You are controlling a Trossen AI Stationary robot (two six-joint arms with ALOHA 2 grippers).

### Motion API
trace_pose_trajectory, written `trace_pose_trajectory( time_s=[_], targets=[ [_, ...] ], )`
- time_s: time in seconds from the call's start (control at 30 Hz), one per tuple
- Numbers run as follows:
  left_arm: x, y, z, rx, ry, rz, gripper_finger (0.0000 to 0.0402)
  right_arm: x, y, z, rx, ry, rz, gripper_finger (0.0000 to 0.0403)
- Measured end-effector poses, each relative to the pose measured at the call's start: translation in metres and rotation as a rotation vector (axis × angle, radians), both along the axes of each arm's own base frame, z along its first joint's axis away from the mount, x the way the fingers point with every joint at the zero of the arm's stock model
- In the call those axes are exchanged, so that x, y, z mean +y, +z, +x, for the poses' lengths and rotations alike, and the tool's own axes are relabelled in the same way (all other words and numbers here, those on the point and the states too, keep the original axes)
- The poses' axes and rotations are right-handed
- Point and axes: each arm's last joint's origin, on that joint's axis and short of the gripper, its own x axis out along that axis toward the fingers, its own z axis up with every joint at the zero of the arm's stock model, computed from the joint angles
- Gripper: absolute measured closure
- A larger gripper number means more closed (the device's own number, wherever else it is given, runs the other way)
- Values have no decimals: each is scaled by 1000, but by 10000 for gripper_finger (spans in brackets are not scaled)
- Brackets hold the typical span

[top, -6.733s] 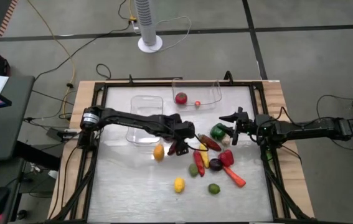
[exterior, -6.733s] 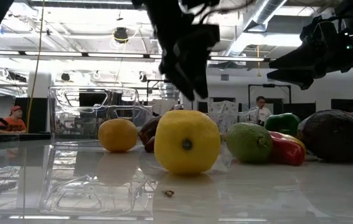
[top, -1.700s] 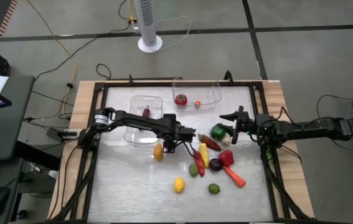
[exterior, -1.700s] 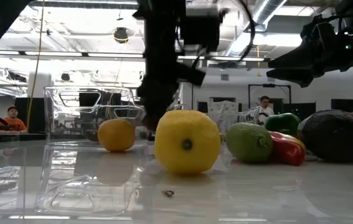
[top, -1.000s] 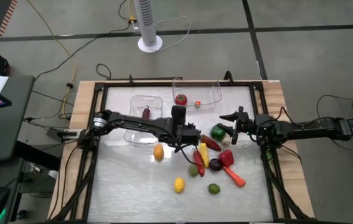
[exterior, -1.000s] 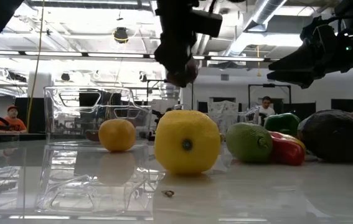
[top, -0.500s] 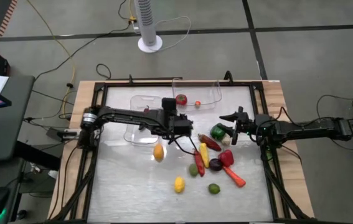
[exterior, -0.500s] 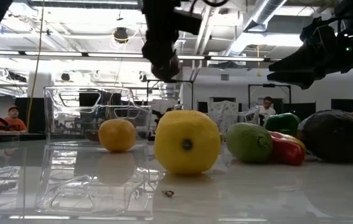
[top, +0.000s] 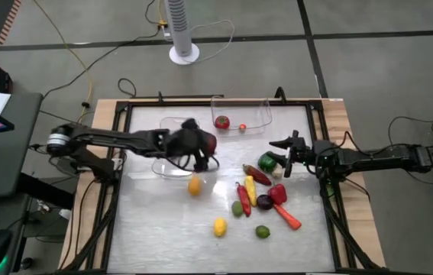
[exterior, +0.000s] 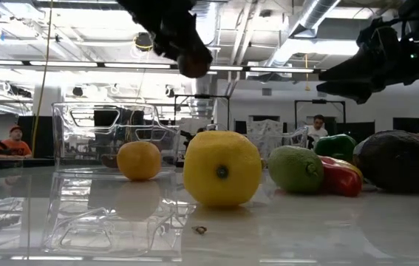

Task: Sort produce into baskets
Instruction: Put the red apple into the right transparent bin

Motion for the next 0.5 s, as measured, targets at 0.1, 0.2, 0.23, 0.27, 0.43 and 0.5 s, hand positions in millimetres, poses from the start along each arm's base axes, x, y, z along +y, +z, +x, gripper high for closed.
trace_pose_trajectory(
  time_s=[0.1, 0.2, 0.23, 0.27, 0.43, 0.5],
  targets=[
    [19, -2, -9, -116, 125, -2, 77, 0, 2, 0, -22, 0, -2, 149],
    [42, -8, -4, -184, 182, -43, 77, 0, 3, 0, -37, 0, 0, 149],
    [50, -11, -1, -203, 193, -54, 77, 0, 3, 0, -37, 0, 0, 149],
    [58, -16, 3, -214, 208, -58, 77, 0, 3, 0, -37, 0, 0, 149],
    [95, -30, 31, -224, 260, -25, 77, 0, 2, 0, -25, 0, 1, 149],
    [109, -32, 44, -211, 284, -23, 77, 0, 2, 0, -19, 1, 1, 149]
  ],
)
